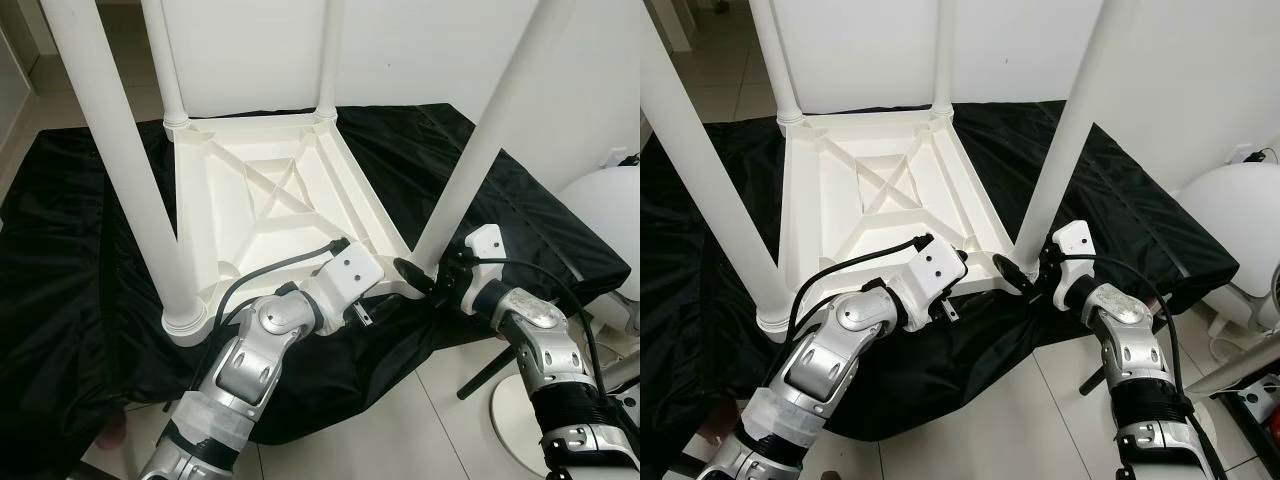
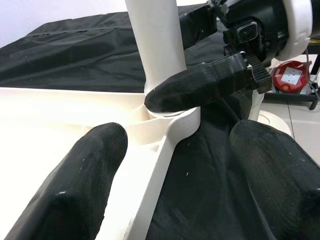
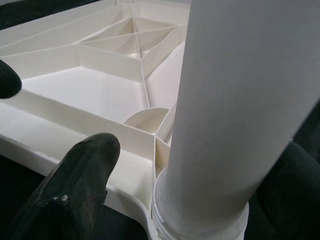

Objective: Building children table

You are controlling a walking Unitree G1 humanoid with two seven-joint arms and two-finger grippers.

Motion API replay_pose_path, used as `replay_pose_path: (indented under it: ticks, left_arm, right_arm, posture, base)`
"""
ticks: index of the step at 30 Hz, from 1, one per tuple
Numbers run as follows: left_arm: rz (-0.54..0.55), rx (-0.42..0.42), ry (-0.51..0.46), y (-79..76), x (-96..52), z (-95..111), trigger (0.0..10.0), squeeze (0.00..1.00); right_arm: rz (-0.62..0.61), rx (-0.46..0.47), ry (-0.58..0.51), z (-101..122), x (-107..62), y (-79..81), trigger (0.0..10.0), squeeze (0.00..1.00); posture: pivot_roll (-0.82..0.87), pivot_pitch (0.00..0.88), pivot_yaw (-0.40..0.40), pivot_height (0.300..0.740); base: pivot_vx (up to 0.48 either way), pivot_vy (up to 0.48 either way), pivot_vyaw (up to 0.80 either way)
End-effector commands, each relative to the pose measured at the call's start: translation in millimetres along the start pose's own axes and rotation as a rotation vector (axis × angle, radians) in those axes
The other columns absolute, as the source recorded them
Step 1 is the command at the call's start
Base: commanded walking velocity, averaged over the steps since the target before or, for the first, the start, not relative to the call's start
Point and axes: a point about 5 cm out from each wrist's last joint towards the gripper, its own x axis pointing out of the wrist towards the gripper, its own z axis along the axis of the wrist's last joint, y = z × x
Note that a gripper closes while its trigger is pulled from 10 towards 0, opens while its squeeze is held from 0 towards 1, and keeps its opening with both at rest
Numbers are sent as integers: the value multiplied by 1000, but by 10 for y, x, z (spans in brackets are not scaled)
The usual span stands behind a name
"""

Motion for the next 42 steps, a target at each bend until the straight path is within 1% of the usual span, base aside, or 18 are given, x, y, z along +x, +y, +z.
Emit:
replay_pose_path:
  ticks: [1,3,4,5,6,7,8,17,18,19,20,21,25,30,35,40,41,42]
  left_arm:
    - [55,9,0,34,13,1,10000,0]
    - [56,11,0,38,12,3,10000,0]
    - [57,12,-1,41,11,5,10000,0]
    - [57,12,-1,41,11,5,10000,0]
    - [58,13,0,42,9,7,10000,0]
    - [58,13,0,42,9,7,10000,0]
    - [59,12,-1,44,7,9,10000,0]
    - [70,13,2,79,5,14,10000,0]
    - [72,13,2,88,3,13,10000,0]
    - [73,14,3,93,1,12,10000,0]
    - [73,14,3,93,1,12,10000,0]
    - [74,14,3,97,-1,12,10000,0]
    - [75,13,4,103,-2,11,10000,0]
    - [75,10,5,111,-1,13,10000,0]
    - [71,10,7,105,-1,7,10000,0]
    - [60,10,13,88,-6,-11,10000,0]
    - [56,10,16,82,-9,-18,10000,0]
    - [56,10,16,82,-9,-18,10000,0]
  right_arm:
    - [33,-8,27,-46,9,19,10000,0]
    - [37,-8,39,-60,15,0,10000,0]
    - [36,-3,48,-75,20,-17,7608,0]
    - [36,-3,48,-75,20,-17,7608,0]
    - [35,1,58,-95,25,-33,2902,0]
    - [35,1,58,-95,25,-33,2902,0]
    - [34,11,65,-114,30,-43,0,0]
    - [33,44,72,-168,28,-53,0,0]
    - [20,51,67,-175,22,-50,431,0]
    - [6,53,61,-179,22,-56,4431,0]
    - [6,53,61,-179,22,-56,4431,0]
    - [0,60,54,-178,23,-56,10000,0]
    - [-26,77,30,-159,32,-59,10000,0]
    - [-233,111,21,-144,32,-119,10000,0]
    - [-305,143,-2,-133,26,-116,10000,0]
    - [-399,185,-46,-110,56,-9,10000,0]
    - [-471,220,-56,-105,107,92,10000,0]
    - [-471,220,-56,-105,107,92,10000,0]
  posture:
    - [-32,0,-53,740]
    - [-32,0,-53,740]
    - [-31,0,-52,740]
    - [-31,0,-52,740]
    - [-31,0,-51,740]
    - [-31,0,-51,740]
    - [-31,0,-51,740]
    - [-27,5,-49,740]
    - [-29,5,-48,740]
    - [-30,5,-47,740]
    - [-30,5,-47,740]
    - [-31,6,-46,740]
    - [-33,12,-46,740]
    - [-41,22,-43,740]
    - [-48,26,-41,740]
    - [-54,29,-36,740]
    - [-57,30,-35,740]
    - [-57,30,-35,740]
  base:
    - [0,0,0]
    - [0,0,0]
    - [0,0,0]
    - [0,0,0]
    - [0,0,0]
    - [0,0,0]
    - [0,0,0]
    - [0,0,0]
    - [0,0,0]
    - [0,0,0]
    - [0,0,0]
    - [0,0,0]
    - [0,0,0]
    - [0,0,0]
    - [0,0,0]
    - [0,0,0]
    - [0,0,0]
    - [0,0,0]
